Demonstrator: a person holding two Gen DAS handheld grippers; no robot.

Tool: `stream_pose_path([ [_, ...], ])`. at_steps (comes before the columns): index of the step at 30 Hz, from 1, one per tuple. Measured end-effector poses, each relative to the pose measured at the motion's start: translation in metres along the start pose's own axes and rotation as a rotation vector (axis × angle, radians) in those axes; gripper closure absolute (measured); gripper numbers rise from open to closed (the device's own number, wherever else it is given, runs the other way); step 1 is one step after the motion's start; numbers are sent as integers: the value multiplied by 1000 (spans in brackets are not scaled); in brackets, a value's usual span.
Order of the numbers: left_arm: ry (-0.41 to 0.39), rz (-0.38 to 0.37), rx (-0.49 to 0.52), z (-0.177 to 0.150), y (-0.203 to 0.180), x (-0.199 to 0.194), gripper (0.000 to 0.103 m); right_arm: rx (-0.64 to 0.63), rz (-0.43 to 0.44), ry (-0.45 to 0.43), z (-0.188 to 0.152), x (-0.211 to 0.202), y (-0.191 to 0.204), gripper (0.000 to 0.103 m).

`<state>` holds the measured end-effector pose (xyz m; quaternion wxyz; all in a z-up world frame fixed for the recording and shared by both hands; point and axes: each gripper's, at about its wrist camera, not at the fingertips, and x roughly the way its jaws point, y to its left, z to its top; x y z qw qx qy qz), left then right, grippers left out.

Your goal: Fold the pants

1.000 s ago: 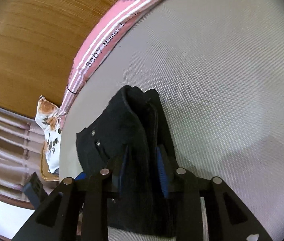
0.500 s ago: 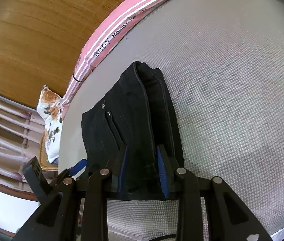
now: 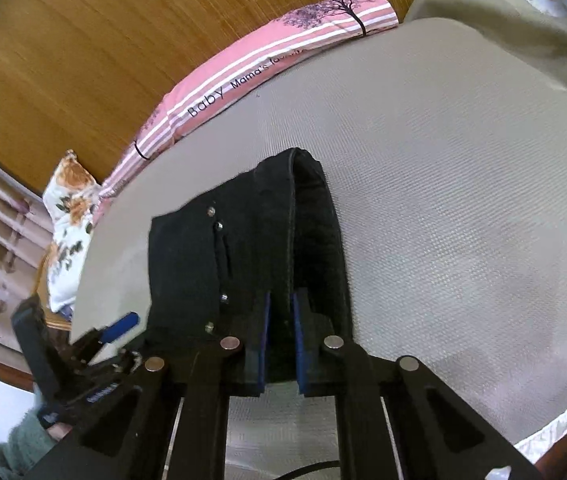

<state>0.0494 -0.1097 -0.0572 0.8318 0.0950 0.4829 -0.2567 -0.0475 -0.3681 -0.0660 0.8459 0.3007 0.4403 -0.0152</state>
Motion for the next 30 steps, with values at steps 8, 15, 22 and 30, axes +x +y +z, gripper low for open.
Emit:
stream_pose_path([
  [8,105,9,-12,-11,12,21,41,42,-44,68,-13,26,-22,94],
  [15,100,-1,-29,-14,14,20,39,53,-80,78,-10,23,-24,66],
  [22,48,29,-34,-9,14,7,39,-16,-97,-8,6,1,-6,66],
  [30,10,39,-20,-3,13,-1,39,-165,-77,-58,52,18,31,80],
])
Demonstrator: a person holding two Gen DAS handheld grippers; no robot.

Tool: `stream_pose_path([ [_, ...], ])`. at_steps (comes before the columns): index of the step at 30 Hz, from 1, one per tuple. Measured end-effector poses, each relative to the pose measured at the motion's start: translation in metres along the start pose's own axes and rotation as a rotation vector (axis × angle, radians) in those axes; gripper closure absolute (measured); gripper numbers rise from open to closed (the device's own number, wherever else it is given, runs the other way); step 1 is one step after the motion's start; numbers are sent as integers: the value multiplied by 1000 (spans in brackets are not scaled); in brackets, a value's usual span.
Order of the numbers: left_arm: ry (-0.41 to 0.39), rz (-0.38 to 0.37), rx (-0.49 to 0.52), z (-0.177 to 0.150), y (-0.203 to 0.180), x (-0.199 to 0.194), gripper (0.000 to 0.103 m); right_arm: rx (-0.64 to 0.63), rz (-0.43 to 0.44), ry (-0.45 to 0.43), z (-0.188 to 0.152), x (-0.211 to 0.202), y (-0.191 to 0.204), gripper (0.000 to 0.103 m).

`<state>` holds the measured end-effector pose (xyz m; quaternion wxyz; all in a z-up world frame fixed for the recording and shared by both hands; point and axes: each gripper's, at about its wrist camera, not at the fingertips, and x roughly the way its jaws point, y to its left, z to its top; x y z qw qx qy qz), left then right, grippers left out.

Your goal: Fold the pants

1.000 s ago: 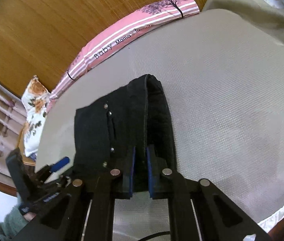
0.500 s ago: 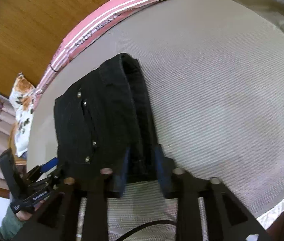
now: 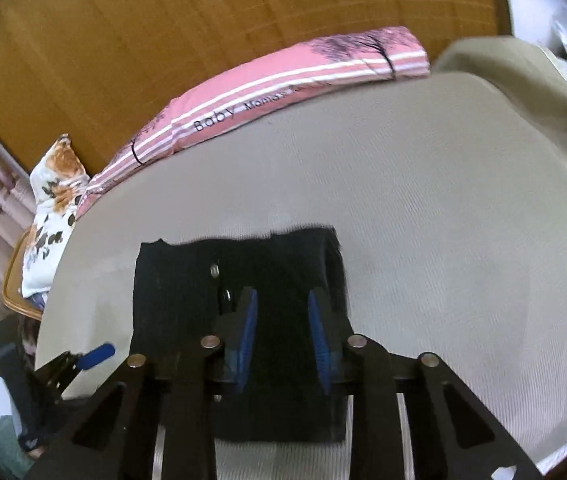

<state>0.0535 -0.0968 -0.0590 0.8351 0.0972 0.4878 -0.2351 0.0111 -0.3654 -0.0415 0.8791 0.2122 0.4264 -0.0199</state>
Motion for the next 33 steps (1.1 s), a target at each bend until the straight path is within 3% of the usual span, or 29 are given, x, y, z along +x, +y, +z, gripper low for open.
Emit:
stream_pose_path([
  [6,57,20,2,-3,2,12,39,-10,5,38,25,43,5,85],
  [9,81,11,-16,-4,6,19,39,-15,-29,83,26,69,-5,93],
  [12,82,0,-27,-4,8,20,37,-7,-20,90,25,79,-13,95],
  [25,89,-9,-54,-2,12,25,32,45,-2,80,16,74,-17,94],
  [33,60,4,-62,0,13,18,32,58,3,118,-2,65,-19,94],
])
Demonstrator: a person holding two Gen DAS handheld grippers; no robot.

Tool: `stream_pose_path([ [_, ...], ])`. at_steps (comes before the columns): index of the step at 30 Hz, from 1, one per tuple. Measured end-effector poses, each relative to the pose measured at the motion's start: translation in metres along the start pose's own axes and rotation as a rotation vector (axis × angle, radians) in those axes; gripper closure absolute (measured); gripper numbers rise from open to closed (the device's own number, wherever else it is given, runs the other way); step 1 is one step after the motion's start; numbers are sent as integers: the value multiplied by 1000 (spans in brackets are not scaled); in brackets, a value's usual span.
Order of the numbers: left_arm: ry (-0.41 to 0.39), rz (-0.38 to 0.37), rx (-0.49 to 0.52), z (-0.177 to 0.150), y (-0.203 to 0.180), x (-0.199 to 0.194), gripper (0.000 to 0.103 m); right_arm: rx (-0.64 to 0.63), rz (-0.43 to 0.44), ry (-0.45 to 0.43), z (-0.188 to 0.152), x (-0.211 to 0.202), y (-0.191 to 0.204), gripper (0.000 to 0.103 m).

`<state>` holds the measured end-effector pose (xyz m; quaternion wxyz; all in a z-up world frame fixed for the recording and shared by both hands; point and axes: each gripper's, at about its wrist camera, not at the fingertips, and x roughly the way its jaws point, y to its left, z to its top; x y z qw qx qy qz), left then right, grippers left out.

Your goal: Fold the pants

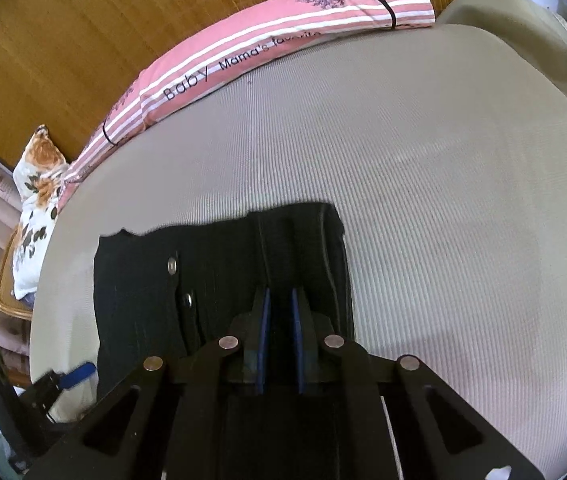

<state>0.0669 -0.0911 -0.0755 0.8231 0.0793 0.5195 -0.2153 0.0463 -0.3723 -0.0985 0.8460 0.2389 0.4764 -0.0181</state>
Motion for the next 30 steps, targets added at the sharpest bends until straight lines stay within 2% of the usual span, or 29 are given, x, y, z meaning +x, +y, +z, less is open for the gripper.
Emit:
stream_pose_path([
  [6,-77,-18,-86,10,18,-13,32,-8,4,18,-24,-10,-2,93],
  [13,-51,-5,-117,9,29,-5,32,17,52,6,-57,-29,-14,93],
  [19,-40,-49,-167,12,37,-3,32,27,81,-3,-62,-35,-17,93],
  [22,-6,-100,-195,13,44,1,32,73,165,2,-57,-41,-25,79],
  [24,26,-138,-228,13,50,7,32,119,239,1,-54,-44,-32,59],
  [26,67,-191,-273,12,55,15,32,121,206,-13,-51,-46,-35,51],
  [28,80,-230,-299,11,57,17,32,121,203,0,-49,-44,-40,51],
  [30,84,-269,-302,12,58,19,32,137,248,44,-49,-36,-46,51],
])
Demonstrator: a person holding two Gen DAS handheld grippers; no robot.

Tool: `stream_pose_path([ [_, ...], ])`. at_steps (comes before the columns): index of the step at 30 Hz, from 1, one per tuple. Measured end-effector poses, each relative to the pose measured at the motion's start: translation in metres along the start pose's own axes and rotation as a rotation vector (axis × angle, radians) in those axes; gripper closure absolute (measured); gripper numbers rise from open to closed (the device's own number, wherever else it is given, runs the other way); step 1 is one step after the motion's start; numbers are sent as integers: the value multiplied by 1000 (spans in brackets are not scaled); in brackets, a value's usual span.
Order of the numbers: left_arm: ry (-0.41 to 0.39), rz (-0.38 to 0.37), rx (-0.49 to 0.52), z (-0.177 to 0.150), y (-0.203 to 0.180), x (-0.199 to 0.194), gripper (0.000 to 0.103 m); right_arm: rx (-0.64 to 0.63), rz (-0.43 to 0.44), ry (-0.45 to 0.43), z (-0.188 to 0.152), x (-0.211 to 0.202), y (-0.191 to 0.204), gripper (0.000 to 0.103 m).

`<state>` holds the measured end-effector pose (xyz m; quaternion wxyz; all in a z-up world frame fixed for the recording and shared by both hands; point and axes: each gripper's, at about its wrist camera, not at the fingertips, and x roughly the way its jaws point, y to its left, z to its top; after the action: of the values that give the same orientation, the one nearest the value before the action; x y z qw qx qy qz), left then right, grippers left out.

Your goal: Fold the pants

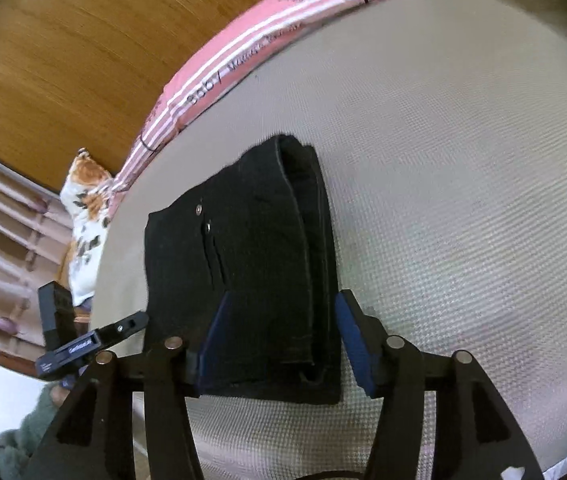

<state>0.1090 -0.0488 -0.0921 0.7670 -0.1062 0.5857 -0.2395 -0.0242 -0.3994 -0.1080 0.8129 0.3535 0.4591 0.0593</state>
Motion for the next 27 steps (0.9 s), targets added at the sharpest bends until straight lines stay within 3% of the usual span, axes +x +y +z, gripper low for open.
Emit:
stream_pose_path([
  [7,64,-142,-55,9,7,7,32,69,74,85,3,16,-26,51],
  [17,109,-322,-81,22,12,23,29,104,269,136,21,42,-44,55],
  [25,105,-356,-60,36,5,34,28,50,315,201,48,75,-24,61],
  [27,92,-330,-61,36,4,35,41,44,322,203,51,78,-21,62],
])
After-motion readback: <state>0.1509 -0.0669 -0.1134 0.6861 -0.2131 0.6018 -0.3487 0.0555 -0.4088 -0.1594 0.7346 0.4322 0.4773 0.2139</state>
